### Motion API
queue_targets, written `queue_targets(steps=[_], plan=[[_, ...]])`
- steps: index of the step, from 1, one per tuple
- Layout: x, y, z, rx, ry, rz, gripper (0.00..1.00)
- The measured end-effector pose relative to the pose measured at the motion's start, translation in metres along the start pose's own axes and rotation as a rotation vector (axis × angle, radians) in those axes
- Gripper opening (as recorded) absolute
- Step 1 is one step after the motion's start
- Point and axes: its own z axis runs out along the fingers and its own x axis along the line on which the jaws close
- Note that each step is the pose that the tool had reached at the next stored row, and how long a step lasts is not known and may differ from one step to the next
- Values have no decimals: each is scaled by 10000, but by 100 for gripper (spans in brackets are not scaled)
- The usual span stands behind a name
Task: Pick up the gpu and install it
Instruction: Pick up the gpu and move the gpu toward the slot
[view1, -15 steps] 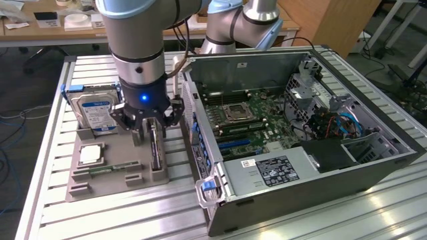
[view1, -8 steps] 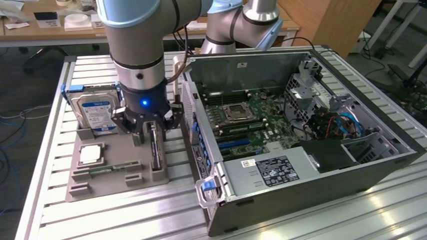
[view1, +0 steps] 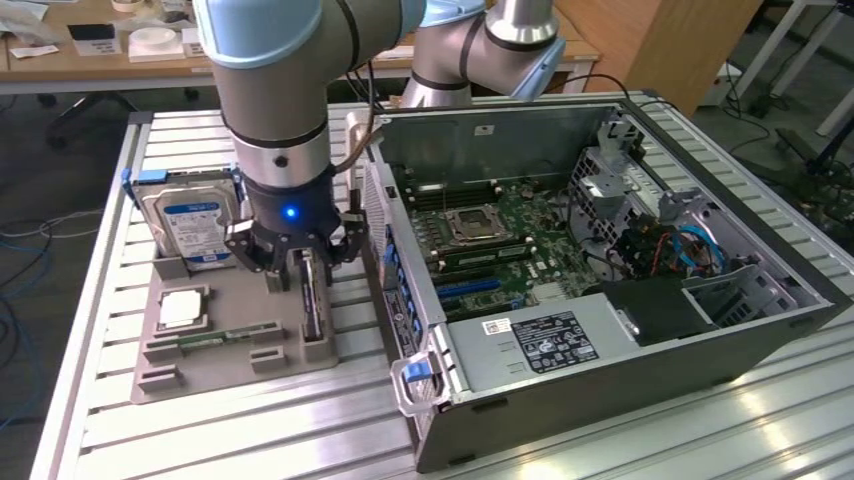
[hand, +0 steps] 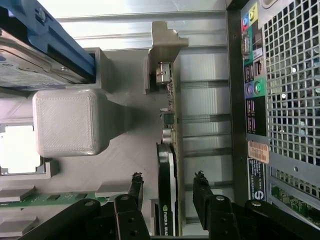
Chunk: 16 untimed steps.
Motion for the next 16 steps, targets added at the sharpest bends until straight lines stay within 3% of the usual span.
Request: queue_targets(steps=[16], plan=[[11,24,72,-3,1,3,53]])
